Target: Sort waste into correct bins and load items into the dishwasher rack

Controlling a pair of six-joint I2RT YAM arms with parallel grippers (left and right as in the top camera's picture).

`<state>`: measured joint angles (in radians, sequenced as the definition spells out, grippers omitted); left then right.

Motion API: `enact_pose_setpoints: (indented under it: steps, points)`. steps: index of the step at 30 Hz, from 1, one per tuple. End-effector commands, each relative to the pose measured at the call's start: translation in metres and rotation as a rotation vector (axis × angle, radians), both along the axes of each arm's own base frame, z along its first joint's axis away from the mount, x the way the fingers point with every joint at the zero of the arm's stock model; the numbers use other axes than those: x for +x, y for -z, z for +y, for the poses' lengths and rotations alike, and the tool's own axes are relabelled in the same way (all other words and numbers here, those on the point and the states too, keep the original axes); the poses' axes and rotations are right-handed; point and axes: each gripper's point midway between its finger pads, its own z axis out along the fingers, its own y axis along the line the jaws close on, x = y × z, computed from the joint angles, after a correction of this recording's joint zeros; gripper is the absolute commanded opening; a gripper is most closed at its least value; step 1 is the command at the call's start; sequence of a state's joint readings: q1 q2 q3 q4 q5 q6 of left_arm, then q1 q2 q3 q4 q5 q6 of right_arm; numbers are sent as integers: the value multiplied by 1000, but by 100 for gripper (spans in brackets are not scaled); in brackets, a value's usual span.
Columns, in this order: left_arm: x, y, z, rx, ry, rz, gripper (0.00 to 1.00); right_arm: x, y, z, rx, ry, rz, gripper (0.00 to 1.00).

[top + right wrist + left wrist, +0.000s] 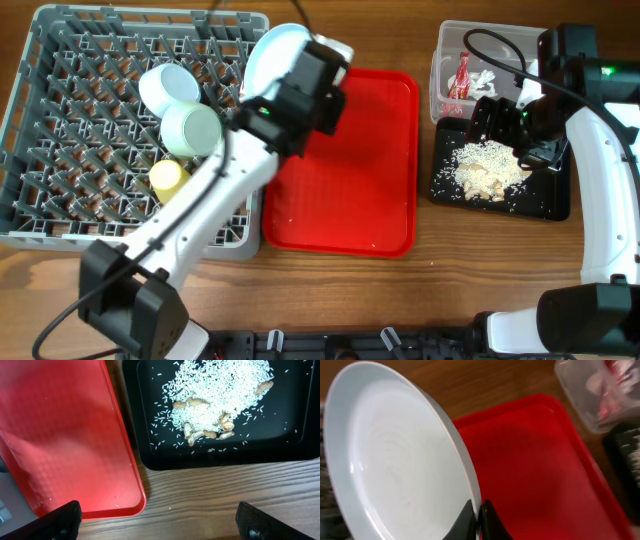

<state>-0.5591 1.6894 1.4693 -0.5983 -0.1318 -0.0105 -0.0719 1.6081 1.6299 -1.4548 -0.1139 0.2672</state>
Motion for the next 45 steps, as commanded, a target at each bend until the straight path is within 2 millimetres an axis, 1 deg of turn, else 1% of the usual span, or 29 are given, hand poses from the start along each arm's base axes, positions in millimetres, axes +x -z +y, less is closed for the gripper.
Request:
enact_pose_setpoints:
  steps: [1, 3, 6, 9, 11, 14, 17, 20, 25, 34, 39, 45]
  points:
    - [0, -20, 1, -333, 25, 128, 4, 1, -7, -2, -14, -7, -23, 100]
    - [6, -27, 9, -433, 16, 164, 4, 1, -7, -2, -14, -7, -22, 100]
    - [15, -42, 26, -600, 12, 204, 4, 1, -7, -2, -14, -7, -23, 100]
    - [24, -57, 48, -726, -2, 224, 4, 1, -7, -2, -14, -7, -23, 100]
    - [29, -62, 66, -781, -36, 233, 4, 1, -7, -2, -13, -6, -23, 100]
    - [34, -63, 86, -811, -79, 235, 4, 1, -7, -2, -13, -6, -23, 100]
    - [36, -65, 98, -833, -86, 234, 4, 1, -7, -2, -13, -3, -22, 100]
    - [34, -65, 100, -841, -84, 244, 4, 1, -7, -2, -13, -3, -22, 100]
    - [30, -59, 95, -835, -84, 277, 4, 1, -7, -2, -13, -3, -23, 100]
    - [26, -54, 95, -842, -108, 314, 4, 1, -7, -2, -13, -3, -23, 100]
    - [18, -46, 95, -921, -242, 448, 4, 1, -7, -2, -12, -2, -22, 100]
    - [1, -32, 95, -1022, -473, 674, 4, 1, -7, -2, -12, 0, -22, 100]
